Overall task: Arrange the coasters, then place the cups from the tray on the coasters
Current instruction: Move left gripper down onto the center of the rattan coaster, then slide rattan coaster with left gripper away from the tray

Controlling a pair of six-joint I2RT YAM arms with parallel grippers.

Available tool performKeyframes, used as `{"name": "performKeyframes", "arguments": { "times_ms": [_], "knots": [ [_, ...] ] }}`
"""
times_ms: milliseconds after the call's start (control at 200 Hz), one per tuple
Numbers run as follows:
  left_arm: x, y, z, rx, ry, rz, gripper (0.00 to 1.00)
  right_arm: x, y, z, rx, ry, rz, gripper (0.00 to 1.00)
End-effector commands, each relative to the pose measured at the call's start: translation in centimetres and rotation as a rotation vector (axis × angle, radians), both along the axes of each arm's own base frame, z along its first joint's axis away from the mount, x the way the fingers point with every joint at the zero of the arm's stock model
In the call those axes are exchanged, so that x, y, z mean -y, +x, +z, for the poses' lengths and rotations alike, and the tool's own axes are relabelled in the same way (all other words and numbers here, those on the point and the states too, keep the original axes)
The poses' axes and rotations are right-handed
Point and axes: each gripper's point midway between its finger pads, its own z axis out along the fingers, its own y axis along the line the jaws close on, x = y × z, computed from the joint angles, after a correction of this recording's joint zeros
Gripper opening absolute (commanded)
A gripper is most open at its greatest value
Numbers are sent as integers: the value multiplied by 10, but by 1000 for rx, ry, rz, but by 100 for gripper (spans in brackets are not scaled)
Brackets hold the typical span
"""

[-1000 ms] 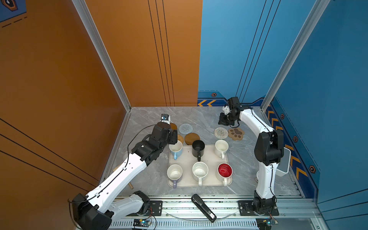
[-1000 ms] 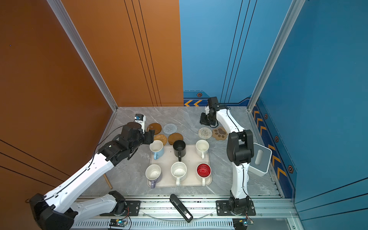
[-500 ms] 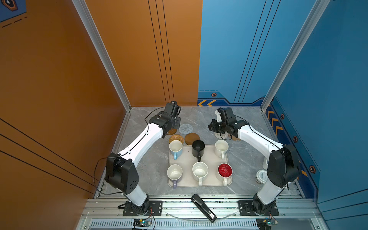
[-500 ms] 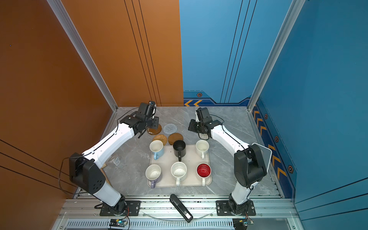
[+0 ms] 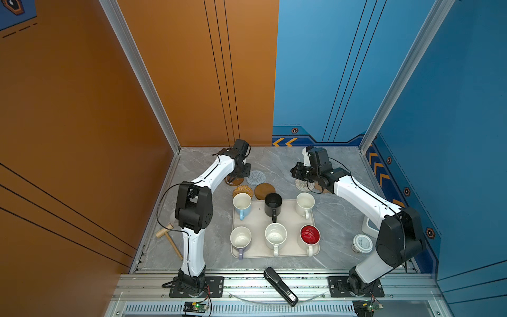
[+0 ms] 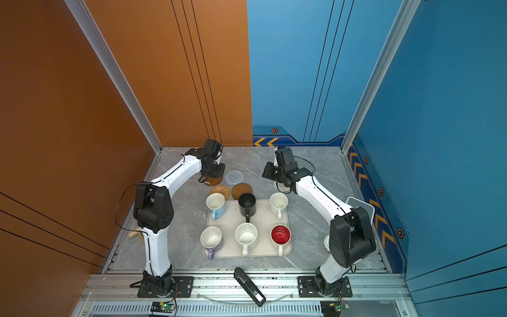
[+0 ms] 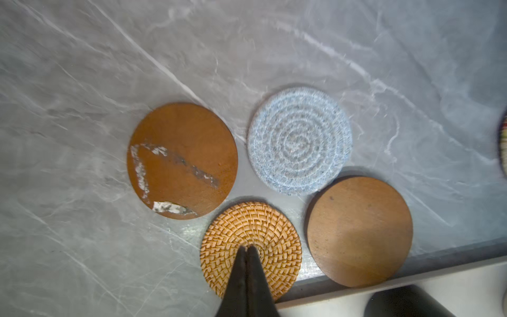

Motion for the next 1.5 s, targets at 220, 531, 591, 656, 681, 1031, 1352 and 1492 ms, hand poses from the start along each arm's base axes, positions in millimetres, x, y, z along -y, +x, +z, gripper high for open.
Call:
{"name": "performKeyframes", "arguments": {
  "times_ms": [220, 531, 591, 656, 681, 1031, 1352, 1492],
  "knots": [
    [3, -38, -49, -188, 0, 3, 0, 4, 8, -14, -19, 18, -8, 0],
    [12, -53, -82, -283, -22, 18, 0, -2, 12, -23, -38, 36, 7, 0],
    [11, -54, -85, -291, -17, 21, 0, -2, 12, -23, -39, 38, 7, 0],
    [9, -55, -89, -296, -7, 28, 0, -2, 12, -25, -41, 37, 7, 0],
    [8, -55, -91, -297, -5, 31, 0, -2, 12, -24, -39, 37, 5, 0],
    [-14, -60, -109, -308, -2, 140, 0, -1, 14, -28, -50, 37, 3, 0],
    [-58, -54, -106, -233, 8, 284, 0, 0, 14, -28, -51, 39, 0, 0],
    [-73, -56, -106, -220, 10, 323, 0, 0, 14, -28, -54, 41, -4, 0]
  ]
}}
